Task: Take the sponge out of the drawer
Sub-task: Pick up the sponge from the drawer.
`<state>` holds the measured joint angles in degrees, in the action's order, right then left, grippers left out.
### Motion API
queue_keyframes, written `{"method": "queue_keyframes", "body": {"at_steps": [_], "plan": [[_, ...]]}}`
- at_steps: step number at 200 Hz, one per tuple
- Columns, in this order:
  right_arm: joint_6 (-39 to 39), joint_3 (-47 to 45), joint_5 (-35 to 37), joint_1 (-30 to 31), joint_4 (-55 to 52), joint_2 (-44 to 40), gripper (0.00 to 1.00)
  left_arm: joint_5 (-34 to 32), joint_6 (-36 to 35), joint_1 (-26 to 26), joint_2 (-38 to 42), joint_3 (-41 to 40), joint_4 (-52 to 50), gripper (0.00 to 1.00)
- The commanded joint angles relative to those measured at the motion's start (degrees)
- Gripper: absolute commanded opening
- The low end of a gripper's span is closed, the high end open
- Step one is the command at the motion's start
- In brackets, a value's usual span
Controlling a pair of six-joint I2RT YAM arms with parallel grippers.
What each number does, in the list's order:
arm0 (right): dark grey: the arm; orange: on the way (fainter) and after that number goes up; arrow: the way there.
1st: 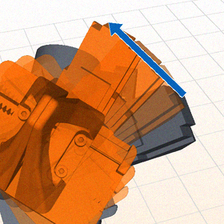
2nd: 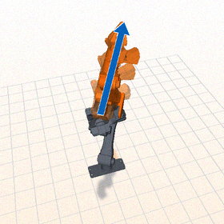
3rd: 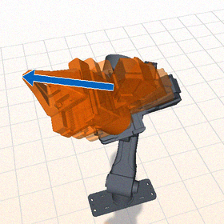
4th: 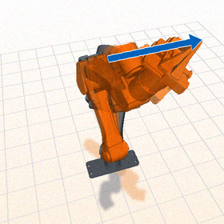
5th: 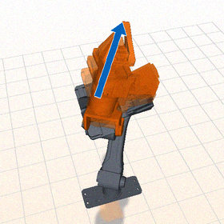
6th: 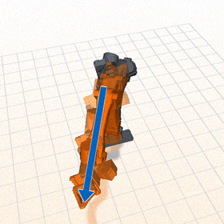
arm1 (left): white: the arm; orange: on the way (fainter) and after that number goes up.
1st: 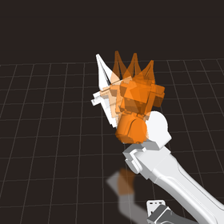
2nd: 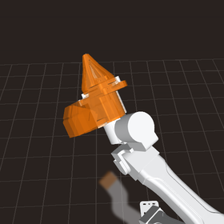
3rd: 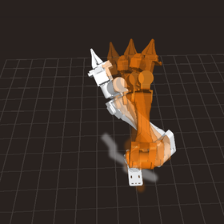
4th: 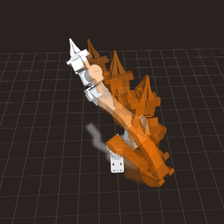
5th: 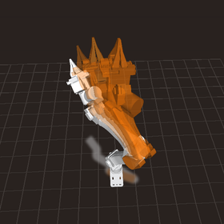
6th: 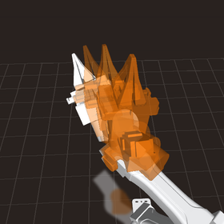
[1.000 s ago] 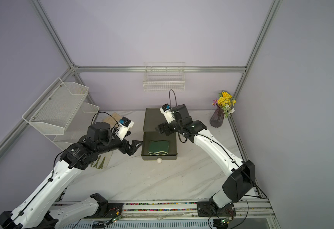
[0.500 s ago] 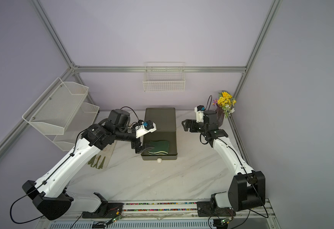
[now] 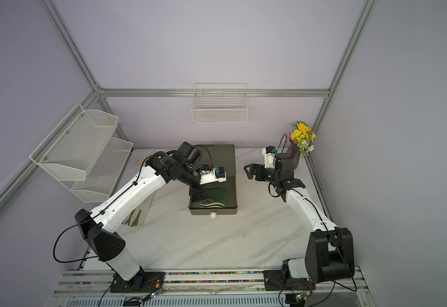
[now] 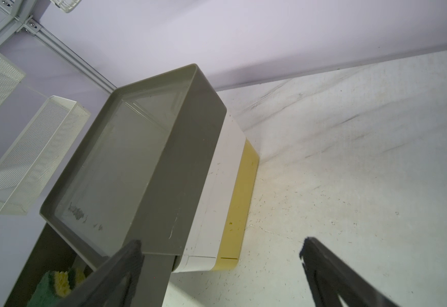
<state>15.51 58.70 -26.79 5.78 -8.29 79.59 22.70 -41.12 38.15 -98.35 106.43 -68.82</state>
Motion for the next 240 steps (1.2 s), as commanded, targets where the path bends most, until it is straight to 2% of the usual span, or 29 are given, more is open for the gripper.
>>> {"method": "queue_keyframes", "body": {"at_steps": [1, 71, 105, 145, 240], "plan": [[0.14, -1.14, -0.48, -0.27, 2.61, -1.64, 0.97, -1.73, 0.55, 0.78, -1.32, 2.59, -2.22, 1.00], [-0.17, -1.92, 0.24, -0.40, 3.22, -1.15, 0.97, -5.88, 1.83, 2.53, -4.91, 2.64, -2.99, 0.98], [-0.21, -2.10, -0.29, -0.37, 3.55, -1.19, 0.97, -11.18, 2.82, 3.42, -6.79, 2.73, -2.90, 0.99], [-0.39, -2.31, -0.45, -0.28, 3.69, -1.53, 0.97, -12.18, 3.51, 3.92, -7.73, 2.77, -2.81, 0.98], [-0.39, -2.45, -0.91, -0.33, 4.00, -1.37, 0.97, -14.78, 3.91, 4.24, -8.38, 2.38, -2.35, 0.79]]}}
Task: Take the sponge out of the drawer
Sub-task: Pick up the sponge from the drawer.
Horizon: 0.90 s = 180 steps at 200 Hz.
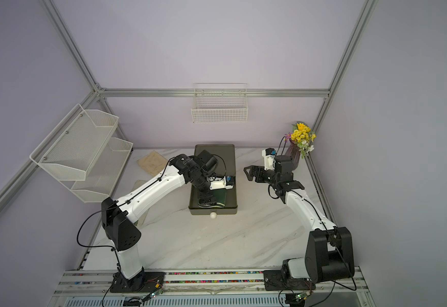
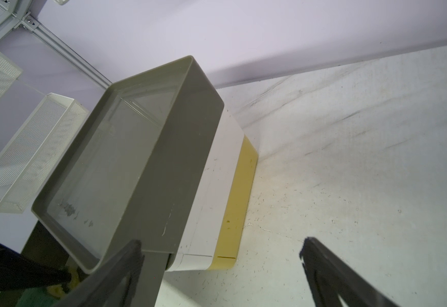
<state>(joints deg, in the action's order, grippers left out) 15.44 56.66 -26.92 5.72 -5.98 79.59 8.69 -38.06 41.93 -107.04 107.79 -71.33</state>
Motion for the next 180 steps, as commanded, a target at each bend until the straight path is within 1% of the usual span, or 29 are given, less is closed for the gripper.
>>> {"method": "queue_keyframes", "body": {"at_steps": [1, 10, 29, 51, 76, 93, 142, 180], "plan": [[-0.32, -0.42, -0.82, -0.27, 1.68, -1.37, 0.97, -0.77, 0.87, 0.44, 0.38, 1.02, 0.15, 0.79], [-0.41, -0.52, -0.80, -0.27, 1.76, -1.29, 0.97, -1.02, 0.89, 0.49, 0.50, 0.97, 0.37, 0.75], [-0.41, -0.53, -1.10, -0.28, 1.80, -1.19, 0.97, -1.61, 0.81, 0.58, 0.57, 0.45, 0.52, 0.72], [-0.41, -0.46, -1.11, -0.33, 1.84, -1.02, 0.97, -2.59, 0.71, 0.78, 0.61, 0.05, 0.92, 0.65], [-0.41, -0.40, -1.36, -0.27, 1.85, -0.93, 0.97, -3.65, 0.78, 1.26, 0.98, 0.29, 1.09, 0.60], [-0.41, -0.42, -1.38, -0.30, 1.90, -0.93, 0.97, -3.99, 0.80, 1.57, 1.55, 0.55, 1.25, 0.55], [-0.31, -0.35, -1.73, -0.23, 1.93, -0.93, 0.97, -5.96, 1.31, 2.61, 3.10, 1.48, 1.58, 0.55], [-0.27, -0.25, -2.11, -0.22, 1.94, -0.93, 0.97, -6.40, 2.03, 3.13, 4.71, 3.55, 1.58, 0.58]]}}
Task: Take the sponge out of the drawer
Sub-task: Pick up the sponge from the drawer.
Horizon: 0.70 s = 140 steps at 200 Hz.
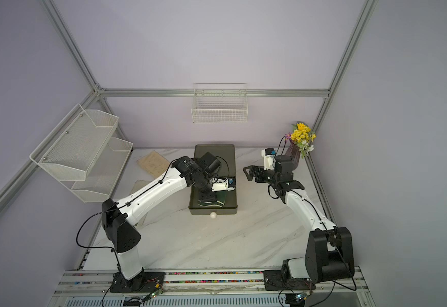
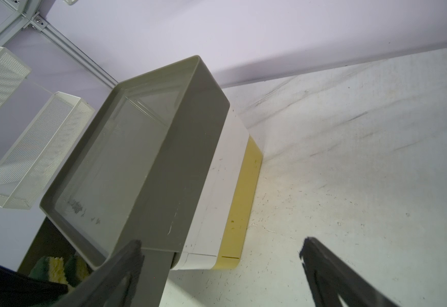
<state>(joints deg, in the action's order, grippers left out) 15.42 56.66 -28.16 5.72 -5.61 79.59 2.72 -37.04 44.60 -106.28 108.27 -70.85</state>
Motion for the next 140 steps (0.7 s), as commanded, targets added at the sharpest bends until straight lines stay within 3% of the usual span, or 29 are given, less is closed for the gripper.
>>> {"method": "queue_keyframes", "body": {"at_steps": [1, 67, 140], "plan": [[-0.28, -0.24, -0.90, -0.29, 1.56, -0.93, 0.97, -0.44, 1.00, 0.48, 3.96, 3.12, 1.08, 0.58], [-0.21, -0.32, -1.14, -0.26, 1.64, -0.93, 0.97, -1.61, 2.17, 0.58, 6.19, 4.18, 1.32, 0.60], [-0.12, -0.56, -1.14, -0.31, 1.65, -0.93, 0.97, -7.17, 10.68, 0.63, 12.35, 4.06, 4.47, 0.60]]}}
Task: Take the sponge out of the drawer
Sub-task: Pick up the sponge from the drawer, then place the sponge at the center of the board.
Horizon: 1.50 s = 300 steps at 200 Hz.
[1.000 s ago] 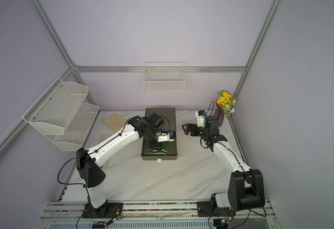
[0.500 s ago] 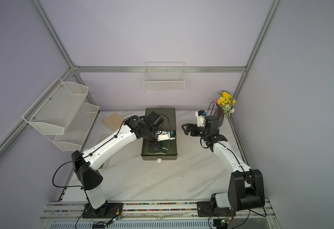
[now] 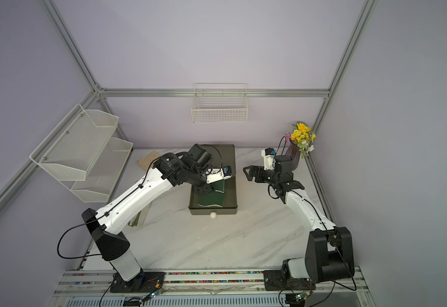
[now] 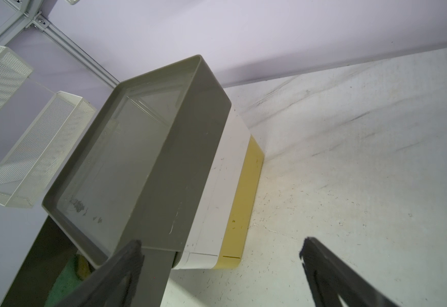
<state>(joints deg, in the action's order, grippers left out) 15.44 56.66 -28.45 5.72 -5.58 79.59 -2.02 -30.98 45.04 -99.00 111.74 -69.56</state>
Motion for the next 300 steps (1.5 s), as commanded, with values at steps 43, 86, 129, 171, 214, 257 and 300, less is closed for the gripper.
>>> {"method": "queue_keyframes", "body": {"at_steps": [43, 86, 129, 171, 214, 257, 300], "plan": [[-0.13, -0.50, -0.95, -0.22, 1.70, -0.93, 0.97, -8.72, 12.68, -0.47, 14.91, -7.17, 11.13, 0.60], [-0.06, -0.64, -1.17, -0.27, 1.80, -0.93, 0.97, -12.72, 23.14, -3.34, 24.84, -15.13, 14.58, 0.62], [0.11, -0.60, -1.37, -0.28, 1.89, -0.93, 0.97, -12.20, 31.67, -11.63, 30.11, -25.82, 14.68, 0.63], [0.14, -0.81, -1.37, -0.27, 1.89, -0.93, 0.97, -6.27, 36.17, -21.13, 30.71, -36.87, 19.90, 0.63], [0.24, -1.27, -1.47, -0.25, 1.98, -1.46, 0.97, -1.59, 40.07, -28.78, 23.59, -40.98, 26.66, 0.60], [0.15, -1.67, -1.48, -0.27, 2.02, -1.37, 0.97, -1.32, 42.93, -32.43, 11.67, -37.81, 31.59, 0.59], [0.13, -1.91, -1.40, -0.18, 2.24, -1.35, 0.97, -2.95, 46.83, -32.82, 1.68, -34.01, 34.56, 0.58]]}}
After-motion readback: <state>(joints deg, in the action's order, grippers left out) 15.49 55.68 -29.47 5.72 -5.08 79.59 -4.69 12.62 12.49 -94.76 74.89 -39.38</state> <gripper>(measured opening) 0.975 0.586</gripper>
